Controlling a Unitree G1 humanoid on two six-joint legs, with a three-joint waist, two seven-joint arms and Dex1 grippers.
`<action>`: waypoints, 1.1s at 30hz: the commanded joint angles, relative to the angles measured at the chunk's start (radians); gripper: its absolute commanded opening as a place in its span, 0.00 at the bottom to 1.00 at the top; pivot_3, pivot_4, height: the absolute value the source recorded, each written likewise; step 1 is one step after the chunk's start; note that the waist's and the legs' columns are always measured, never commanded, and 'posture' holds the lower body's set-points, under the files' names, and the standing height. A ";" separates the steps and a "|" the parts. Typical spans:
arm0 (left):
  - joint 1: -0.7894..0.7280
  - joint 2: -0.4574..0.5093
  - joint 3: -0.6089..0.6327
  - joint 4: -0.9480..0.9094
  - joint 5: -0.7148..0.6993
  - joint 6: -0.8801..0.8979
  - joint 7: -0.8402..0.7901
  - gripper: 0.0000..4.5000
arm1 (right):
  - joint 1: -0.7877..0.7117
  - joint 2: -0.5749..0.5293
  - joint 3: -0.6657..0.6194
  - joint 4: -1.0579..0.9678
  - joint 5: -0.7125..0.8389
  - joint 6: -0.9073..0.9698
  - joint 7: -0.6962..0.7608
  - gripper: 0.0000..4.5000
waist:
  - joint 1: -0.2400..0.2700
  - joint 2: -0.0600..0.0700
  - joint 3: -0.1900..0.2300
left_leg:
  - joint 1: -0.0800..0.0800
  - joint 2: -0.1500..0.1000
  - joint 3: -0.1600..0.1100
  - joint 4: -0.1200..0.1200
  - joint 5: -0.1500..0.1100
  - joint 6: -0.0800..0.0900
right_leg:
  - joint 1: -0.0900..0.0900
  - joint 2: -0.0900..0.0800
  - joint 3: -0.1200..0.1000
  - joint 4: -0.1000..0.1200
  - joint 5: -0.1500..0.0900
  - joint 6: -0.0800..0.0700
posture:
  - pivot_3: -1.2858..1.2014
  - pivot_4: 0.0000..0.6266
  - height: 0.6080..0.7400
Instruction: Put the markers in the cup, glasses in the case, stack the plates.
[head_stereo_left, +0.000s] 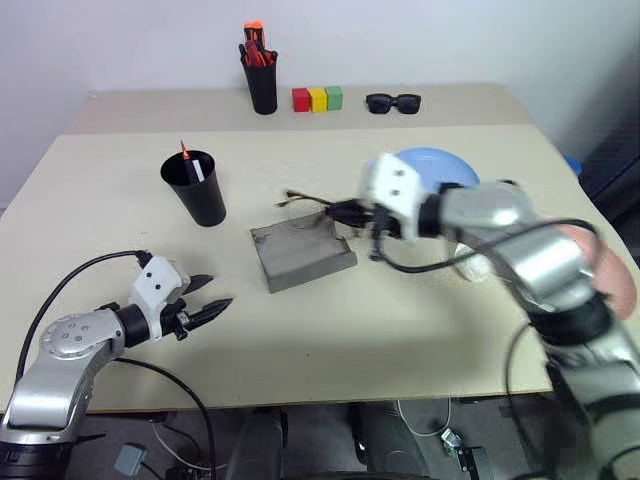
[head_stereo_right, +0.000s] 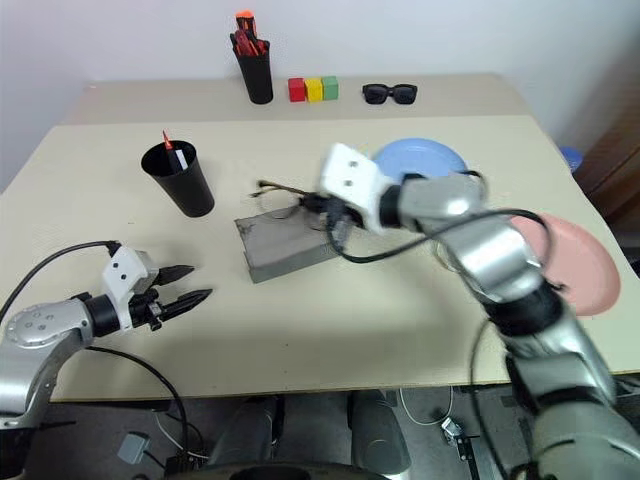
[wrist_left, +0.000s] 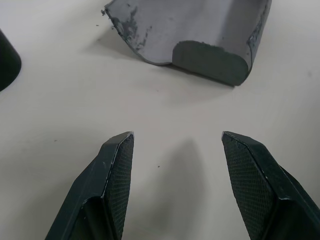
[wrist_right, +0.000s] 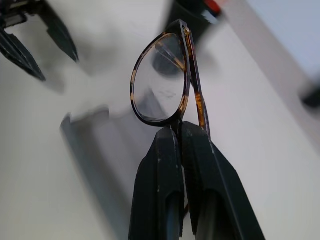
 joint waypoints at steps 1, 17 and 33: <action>-0.008 0.010 0.031 -0.054 -0.009 0.006 0.033 0.64 | -0.041 0.092 0.039 0.180 -0.082 -0.158 0.025 0.01 | 0.000 0.000 0.000 | 0.000 0.000 0.000 0.000 0.000 0.000 | 0.000 0.000 0.000 0.000 0.000 0.000 | 0.52 0.24 1.00; -0.096 0.022 0.015 -0.093 -0.068 0.063 0.063 0.64 | 0.017 0.070 -0.033 0.228 -0.161 -0.187 0.172 0.62 | -0.003 0.001 0.001 | 0.001 0.000 0.000 0.000 0.000 0.000 | 0.000 0.001 0.000 0.002 0.000 0.000 | 0.52 0.24 1.00; -0.817 -0.324 -0.324 0.430 0.135 0.313 0.382 0.11 | 0.374 -0.120 -0.279 -0.349 -0.064 0.124 0.114 0.86 | 0.020 0.000 0.000 | 0.000 -0.001 -0.001 0.001 0.000 0.000 | 0.001 0.001 0.000 0.002 0.003 0.005 | 0.52 0.24 1.00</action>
